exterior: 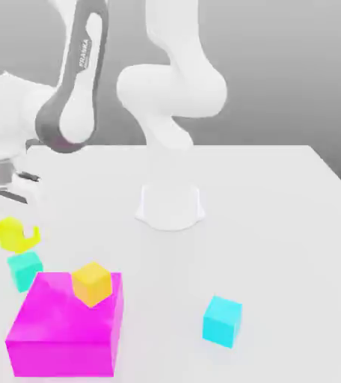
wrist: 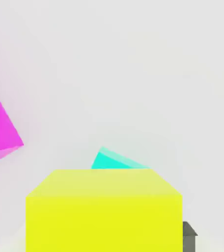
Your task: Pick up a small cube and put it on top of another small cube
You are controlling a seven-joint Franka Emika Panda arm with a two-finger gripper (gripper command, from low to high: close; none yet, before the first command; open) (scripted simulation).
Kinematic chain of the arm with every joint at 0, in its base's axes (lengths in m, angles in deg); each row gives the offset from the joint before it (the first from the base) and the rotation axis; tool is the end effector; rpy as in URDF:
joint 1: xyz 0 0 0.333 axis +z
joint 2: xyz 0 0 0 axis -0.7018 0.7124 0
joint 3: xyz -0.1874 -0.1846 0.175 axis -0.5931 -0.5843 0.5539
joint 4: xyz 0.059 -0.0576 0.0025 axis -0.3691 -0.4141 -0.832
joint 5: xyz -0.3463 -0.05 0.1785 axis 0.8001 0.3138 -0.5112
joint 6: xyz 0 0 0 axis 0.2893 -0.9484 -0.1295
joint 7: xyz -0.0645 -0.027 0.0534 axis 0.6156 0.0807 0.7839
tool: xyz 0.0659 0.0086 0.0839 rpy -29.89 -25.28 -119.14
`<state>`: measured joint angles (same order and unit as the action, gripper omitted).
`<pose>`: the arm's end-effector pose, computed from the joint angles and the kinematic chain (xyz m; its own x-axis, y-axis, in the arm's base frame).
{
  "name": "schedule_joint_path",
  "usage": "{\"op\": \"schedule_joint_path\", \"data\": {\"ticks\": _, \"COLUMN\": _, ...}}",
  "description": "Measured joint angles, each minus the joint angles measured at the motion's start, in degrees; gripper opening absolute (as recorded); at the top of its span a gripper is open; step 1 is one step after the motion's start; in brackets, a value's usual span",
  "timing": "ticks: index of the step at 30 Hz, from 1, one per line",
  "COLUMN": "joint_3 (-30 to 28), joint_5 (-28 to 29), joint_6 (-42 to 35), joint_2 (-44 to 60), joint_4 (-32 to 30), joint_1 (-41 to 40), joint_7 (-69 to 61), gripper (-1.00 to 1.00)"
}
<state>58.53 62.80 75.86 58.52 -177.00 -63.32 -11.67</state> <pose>0.2594 -0.2976 0.2098 0.2636 -0.9646 -0.0018 -0.9646 -0.2636 -0.0063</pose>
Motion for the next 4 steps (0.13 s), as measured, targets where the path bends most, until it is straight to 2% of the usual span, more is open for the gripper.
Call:
{"op": "schedule_joint_path", "data": {"ticks": 1, "joint_3": 0.76, "joint_5": -2.54, "joint_6": 1.48, "joint_2": 1.82, "joint_4": 0.02, "joint_1": -0.25, "joint_7": -1.81, "gripper": -1.0}}
{"op": "schedule_joint_path", "data": {"ticks": 2, "joint_3": 1.89, "joint_5": -4.82, "joint_6": 2.8, "joint_2": 3.41, "joint_4": 0.05, "joint_1": -1.0, "joint_7": -3.44, "gripper": 1.0}}
{"op": "schedule_joint_path", "data": {"ticks": 4, "joint_3": 1.89, "joint_5": -4.82, "joint_6": 2.8, "joint_2": 3.41, "joint_4": 0.05, "joint_1": -1.0, "joint_7": -3.44, "gripper": 1.0}}
